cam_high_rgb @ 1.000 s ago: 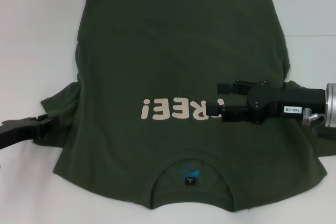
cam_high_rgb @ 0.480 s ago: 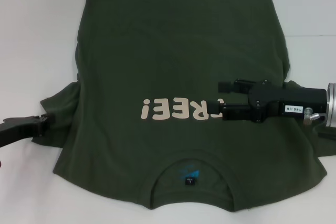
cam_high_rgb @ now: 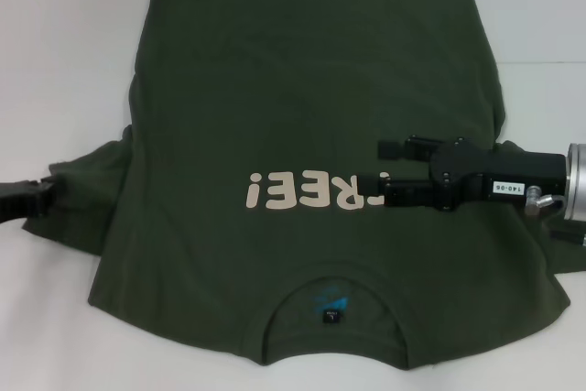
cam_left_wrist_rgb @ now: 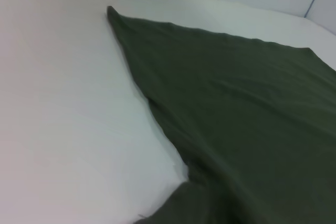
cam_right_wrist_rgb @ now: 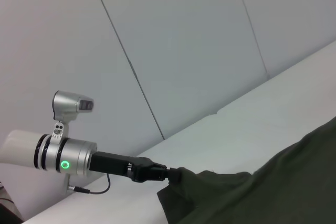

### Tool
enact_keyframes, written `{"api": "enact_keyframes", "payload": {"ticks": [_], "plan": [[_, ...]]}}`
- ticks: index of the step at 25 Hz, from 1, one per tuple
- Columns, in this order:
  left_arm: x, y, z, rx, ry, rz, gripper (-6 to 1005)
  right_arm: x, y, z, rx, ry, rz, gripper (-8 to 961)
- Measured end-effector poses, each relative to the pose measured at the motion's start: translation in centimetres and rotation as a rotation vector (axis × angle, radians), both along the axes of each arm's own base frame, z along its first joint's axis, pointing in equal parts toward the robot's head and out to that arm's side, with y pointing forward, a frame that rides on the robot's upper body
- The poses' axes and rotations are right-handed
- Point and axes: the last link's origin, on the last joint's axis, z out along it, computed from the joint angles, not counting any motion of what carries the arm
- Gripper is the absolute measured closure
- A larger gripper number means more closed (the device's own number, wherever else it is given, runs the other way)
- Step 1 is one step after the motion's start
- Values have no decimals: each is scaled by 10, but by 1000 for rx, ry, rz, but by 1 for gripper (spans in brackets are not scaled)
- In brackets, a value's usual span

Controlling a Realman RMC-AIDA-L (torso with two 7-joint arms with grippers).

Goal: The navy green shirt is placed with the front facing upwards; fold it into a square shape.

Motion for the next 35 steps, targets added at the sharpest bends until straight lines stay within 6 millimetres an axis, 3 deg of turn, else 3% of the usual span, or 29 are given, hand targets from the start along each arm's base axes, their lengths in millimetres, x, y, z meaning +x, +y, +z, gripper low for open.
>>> {"api": "enact_keyframes", "payload": {"ticks": [18, 30, 35], "plan": [[3, 33, 30, 80, 157, -9, 994, -1, -2, -7, -22, 29, -18, 37], [4, 36, 33, 83, 184, -7, 993, -1, -3, -7, -23, 34, -20, 37], [17, 27, 28, 19, 130, -64, 993, 0, -4, -8, -22, 37, -21, 37]]}}
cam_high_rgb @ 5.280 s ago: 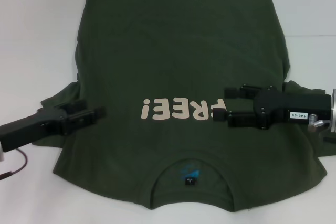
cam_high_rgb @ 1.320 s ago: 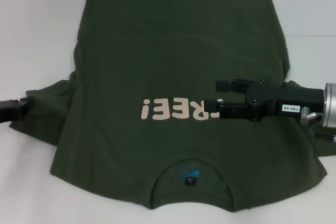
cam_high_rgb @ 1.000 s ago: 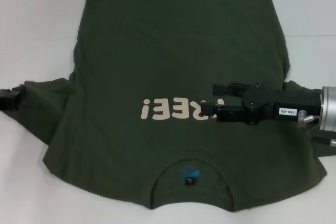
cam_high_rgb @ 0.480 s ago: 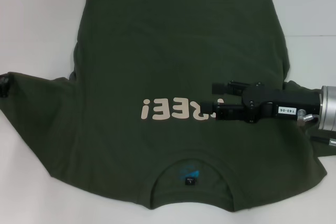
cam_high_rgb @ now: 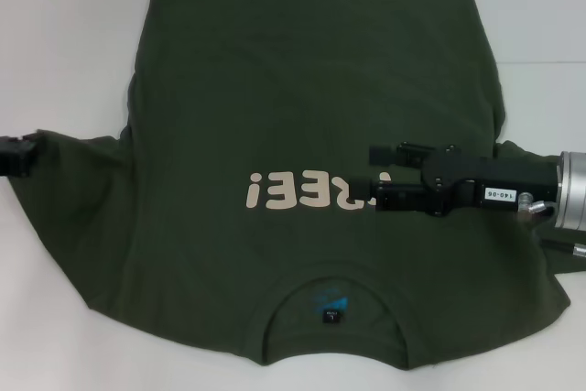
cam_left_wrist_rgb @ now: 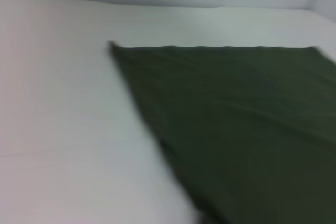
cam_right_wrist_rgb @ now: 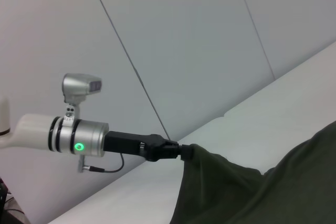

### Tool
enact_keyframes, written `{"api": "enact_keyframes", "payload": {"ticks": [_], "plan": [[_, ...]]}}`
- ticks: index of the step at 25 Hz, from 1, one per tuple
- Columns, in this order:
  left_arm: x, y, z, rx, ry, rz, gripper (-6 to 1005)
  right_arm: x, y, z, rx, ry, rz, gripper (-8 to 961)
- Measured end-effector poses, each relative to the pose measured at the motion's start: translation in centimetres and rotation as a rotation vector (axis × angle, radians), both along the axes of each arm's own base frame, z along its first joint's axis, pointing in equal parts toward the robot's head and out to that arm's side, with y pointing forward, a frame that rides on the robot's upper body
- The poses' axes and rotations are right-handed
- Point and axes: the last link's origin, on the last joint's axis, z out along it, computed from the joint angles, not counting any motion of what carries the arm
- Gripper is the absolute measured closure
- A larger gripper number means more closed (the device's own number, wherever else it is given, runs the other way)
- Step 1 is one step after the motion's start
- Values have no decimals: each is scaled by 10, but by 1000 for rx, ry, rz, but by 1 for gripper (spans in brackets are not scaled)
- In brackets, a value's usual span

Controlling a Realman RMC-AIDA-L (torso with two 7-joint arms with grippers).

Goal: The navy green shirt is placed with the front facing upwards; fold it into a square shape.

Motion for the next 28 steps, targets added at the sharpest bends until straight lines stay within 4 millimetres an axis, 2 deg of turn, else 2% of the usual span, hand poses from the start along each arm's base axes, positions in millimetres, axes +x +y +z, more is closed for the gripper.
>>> {"api": "enact_keyframes", "payload": {"ticks": [5, 9, 20, 28], "plan": [[26, -15, 0, -128, -100, -76, 993, -1, 0, -1, -2, -3, 6, 36], [36, -19, -4, -195, -136, -96, 992, -1, 0, -1, -3, -4, 6, 36], [69, -7, -29, -306, -146, -148, 988, 0, 0, -1, 1, -9, 8, 36], [63, 2, -24, -236, -103, -121, 985, 1, -2, -1, 0, -8, 13, 37]]}}
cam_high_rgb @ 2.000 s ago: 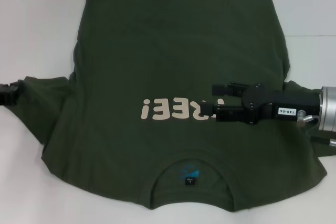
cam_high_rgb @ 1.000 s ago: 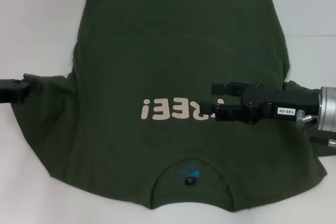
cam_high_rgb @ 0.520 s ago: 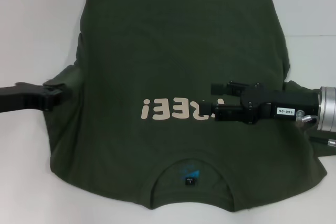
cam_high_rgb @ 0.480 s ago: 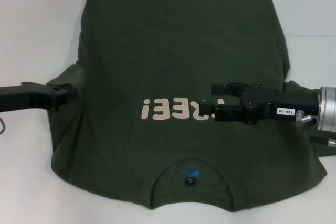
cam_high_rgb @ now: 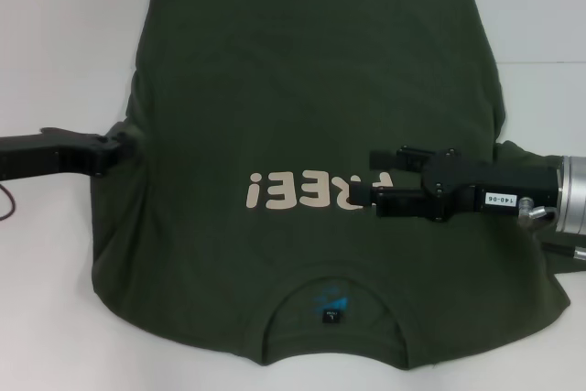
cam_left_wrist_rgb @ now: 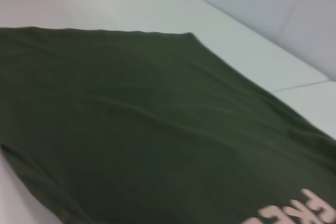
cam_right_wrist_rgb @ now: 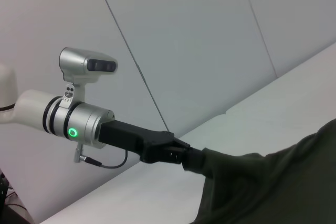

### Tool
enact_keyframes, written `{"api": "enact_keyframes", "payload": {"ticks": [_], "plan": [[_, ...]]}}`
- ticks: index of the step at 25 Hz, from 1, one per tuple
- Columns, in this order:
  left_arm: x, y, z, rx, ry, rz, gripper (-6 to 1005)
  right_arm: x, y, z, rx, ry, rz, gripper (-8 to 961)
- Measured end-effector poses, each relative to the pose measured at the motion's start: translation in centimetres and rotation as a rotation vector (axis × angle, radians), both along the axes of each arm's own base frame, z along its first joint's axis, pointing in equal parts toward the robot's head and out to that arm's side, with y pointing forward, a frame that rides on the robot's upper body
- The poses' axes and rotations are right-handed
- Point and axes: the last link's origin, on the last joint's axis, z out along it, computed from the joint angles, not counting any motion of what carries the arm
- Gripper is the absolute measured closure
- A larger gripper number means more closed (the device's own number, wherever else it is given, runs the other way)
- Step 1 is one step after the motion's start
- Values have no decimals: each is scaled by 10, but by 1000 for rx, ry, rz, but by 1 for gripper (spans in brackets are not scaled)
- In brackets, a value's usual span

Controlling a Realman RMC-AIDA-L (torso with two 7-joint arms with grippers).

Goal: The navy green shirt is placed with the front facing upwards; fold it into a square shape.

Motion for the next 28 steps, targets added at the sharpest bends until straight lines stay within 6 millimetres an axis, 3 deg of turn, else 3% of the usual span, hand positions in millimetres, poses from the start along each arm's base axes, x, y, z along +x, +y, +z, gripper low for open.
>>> {"api": "enact_keyframes", "payload": {"ticks": [11, 28], "plan": [[-31, 7, 19, 118, 145, 93, 985, 0, 1, 0, 1, 2, -6, 36], [-42, 20, 33, 259, 242, 126, 986, 0, 1, 0, 1, 15, -18, 38]]}}
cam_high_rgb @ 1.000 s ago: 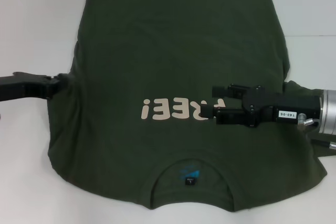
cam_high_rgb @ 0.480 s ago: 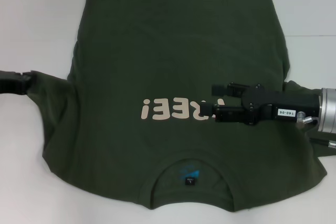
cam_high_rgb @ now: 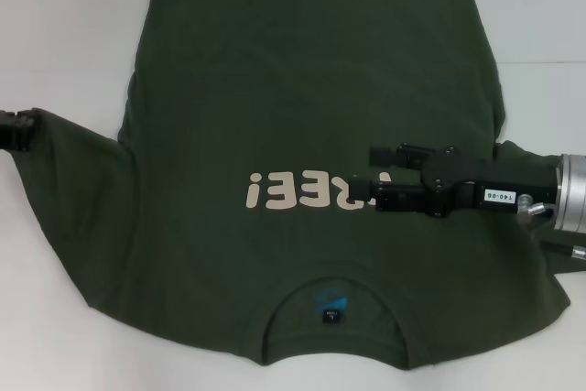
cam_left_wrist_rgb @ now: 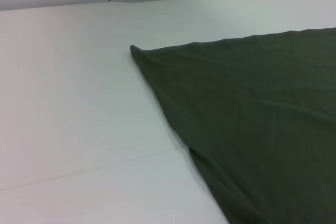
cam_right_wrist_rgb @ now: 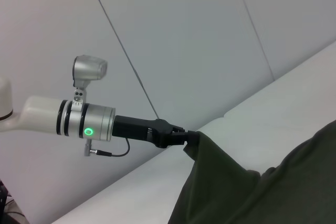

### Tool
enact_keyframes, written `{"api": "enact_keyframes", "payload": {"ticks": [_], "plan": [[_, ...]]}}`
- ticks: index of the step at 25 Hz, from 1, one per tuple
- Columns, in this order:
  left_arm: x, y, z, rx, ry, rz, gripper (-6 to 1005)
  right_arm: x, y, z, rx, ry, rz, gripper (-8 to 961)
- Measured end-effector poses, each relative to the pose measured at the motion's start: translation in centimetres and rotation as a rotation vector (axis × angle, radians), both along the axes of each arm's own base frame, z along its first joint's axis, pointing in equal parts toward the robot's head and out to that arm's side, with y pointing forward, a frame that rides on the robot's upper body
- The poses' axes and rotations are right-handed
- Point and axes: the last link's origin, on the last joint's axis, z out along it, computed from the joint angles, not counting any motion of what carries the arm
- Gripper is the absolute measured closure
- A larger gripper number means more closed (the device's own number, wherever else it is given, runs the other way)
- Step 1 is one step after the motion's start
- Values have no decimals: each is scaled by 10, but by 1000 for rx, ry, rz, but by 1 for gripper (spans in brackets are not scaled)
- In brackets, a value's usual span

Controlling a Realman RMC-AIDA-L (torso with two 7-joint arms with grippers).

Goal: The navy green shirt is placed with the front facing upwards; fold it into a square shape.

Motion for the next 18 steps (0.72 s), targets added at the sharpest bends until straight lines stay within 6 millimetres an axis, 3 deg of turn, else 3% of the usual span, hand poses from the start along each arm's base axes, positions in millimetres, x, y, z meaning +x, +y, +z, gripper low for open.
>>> {"api": "enact_keyframes", "payload": {"ticks": [11, 18], "plan": [[3, -10, 1, -39, 2, -6, 985, 2, -1, -1, -4, 2, -6, 40], [15, -19, 1, -111, -36, -34, 986, 2, -3, -3, -11, 8, -13, 41]]}}
